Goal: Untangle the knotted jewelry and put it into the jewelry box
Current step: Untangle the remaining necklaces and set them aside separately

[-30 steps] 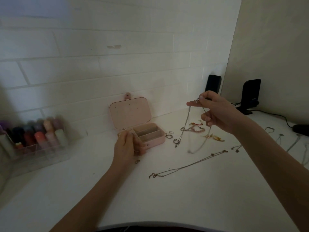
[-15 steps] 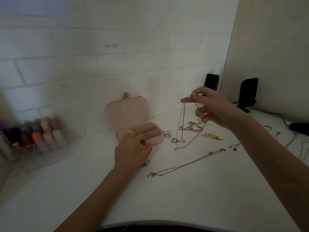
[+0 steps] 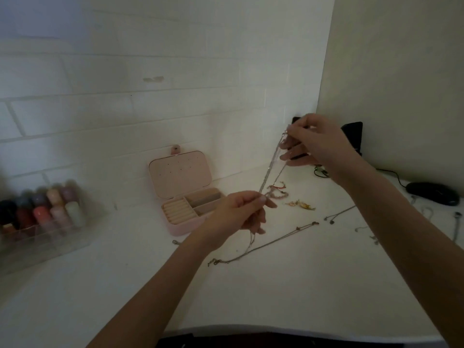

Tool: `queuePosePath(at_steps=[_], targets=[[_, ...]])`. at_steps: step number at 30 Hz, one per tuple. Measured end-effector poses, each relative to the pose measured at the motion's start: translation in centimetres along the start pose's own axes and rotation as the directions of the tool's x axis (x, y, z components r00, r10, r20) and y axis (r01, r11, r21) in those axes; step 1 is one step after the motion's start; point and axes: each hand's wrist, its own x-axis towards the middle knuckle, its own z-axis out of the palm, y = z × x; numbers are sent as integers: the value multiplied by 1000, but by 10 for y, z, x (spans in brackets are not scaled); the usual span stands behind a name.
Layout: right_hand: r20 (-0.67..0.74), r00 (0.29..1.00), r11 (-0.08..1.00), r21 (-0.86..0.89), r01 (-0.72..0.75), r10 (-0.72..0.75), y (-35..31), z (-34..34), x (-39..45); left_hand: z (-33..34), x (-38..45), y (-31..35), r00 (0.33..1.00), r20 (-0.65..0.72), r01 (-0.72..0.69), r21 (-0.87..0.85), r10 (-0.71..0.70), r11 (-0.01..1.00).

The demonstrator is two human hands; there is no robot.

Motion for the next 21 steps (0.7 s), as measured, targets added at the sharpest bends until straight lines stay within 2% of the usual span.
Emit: queuePosePath(at_steps=[3, 7, 13, 18, 21], targets=[[-97, 992, 997, 15, -78, 79, 12, -21, -5, 1, -17, -3, 998, -32, 52, 6, -52, 999], [-151, 965, 974, 96, -203, 216, 37, -37, -20, 2, -40, -6, 985, -112, 141, 78, -132, 987], [-132, 937, 938, 182, -297, 322, 68, -42, -52, 5, -69, -14, 965, -218, 182, 143, -148, 973], [-110, 924, 917, 211, -337, 365, 86, -39, -74, 5, -90, -21, 922, -295, 295, 118, -250, 948], [-121, 917, 912, 212, -350, 380, 94, -37, -80, 3, -99, -25, 899, -351, 317, 109, -262, 942]])
